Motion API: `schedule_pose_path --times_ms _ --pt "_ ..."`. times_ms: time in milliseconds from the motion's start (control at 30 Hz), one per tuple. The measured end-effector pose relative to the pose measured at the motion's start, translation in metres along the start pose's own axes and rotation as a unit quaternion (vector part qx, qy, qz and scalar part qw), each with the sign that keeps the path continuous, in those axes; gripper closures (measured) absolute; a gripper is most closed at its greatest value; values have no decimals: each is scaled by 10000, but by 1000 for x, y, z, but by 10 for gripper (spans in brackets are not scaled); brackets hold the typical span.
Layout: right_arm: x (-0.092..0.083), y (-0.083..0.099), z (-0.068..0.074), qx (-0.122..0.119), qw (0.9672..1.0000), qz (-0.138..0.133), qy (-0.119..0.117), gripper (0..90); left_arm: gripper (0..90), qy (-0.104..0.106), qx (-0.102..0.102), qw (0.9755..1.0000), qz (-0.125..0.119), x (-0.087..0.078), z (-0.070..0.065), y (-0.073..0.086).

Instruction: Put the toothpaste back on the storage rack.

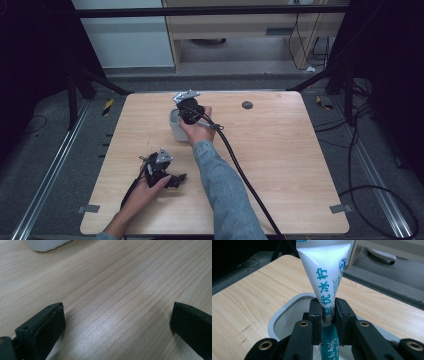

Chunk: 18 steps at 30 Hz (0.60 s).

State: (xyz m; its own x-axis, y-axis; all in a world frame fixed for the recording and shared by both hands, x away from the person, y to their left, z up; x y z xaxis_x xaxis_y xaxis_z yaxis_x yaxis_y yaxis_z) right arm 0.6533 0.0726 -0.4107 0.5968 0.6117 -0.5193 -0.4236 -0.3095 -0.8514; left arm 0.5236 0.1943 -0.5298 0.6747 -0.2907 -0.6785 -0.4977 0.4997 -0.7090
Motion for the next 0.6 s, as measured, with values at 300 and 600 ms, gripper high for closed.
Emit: schedule_pose_path --times_ms 300,600 --pt "-2 1 0 75 9999 -33 -57 728 0 1 2 10000 1 0 0 0" --pt "-9 0 3 28 9999 -57 -115 711 0 2 6 10000 0 0 0 0"
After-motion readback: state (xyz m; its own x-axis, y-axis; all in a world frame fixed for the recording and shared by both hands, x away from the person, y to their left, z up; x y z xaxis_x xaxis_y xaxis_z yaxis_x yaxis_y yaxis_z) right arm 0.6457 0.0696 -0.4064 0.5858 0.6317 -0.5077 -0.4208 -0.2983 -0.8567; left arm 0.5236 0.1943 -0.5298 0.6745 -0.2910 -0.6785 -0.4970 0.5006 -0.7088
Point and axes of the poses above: each handheld gripper's, and its own axes: x roughly forward along the jaws, y roughly out of its underside, z roughly to its left, the point moved 3 cm from there along x, roughly forward along the jaws, and after that the axes turned 14 degrees about -y, right-handed, at the moved point
